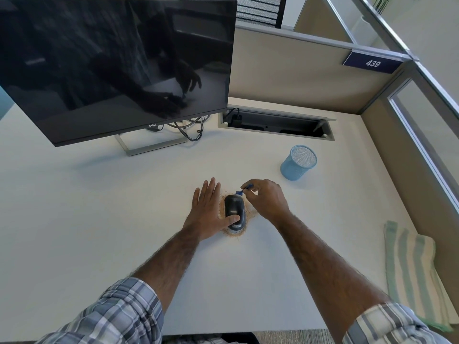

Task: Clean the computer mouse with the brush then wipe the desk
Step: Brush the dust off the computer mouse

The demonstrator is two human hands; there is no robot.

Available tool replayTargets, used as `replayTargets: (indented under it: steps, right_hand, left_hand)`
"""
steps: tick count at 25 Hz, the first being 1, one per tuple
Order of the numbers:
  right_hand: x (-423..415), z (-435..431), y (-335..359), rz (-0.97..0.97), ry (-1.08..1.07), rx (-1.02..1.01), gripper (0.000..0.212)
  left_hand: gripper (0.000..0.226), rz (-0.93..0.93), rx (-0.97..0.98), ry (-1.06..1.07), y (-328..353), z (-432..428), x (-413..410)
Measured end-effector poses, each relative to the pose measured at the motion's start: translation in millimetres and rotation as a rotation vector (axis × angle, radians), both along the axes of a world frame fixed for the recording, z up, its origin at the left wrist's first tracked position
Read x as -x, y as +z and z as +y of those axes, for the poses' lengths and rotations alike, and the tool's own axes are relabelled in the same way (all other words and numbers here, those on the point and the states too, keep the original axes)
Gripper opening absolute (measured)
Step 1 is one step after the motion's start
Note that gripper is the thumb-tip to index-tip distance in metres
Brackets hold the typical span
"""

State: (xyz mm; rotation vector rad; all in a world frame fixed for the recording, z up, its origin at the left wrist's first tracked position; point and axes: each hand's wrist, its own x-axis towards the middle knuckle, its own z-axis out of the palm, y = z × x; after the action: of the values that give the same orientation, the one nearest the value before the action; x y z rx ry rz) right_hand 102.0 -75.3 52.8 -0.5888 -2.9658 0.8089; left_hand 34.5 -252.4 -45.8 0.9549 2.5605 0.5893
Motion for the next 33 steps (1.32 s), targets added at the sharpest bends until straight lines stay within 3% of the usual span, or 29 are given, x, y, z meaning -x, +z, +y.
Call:
replayTargets:
  steps: [18,33]
  right_hand:
    - [-1.9,-1.2,-3.4,-0.037,0.062,0.024,0.018]
    - [-0.7,-2.4,2.7,-0.055,-0.011,0.030,0.019]
  left_hand:
    - [0.113,-0.004,0.011,-0.003,0.2,-0.4,-0.8]
    - [0.114,-0.020,-0.004,0.005,0.3,-0.2,-0.8]
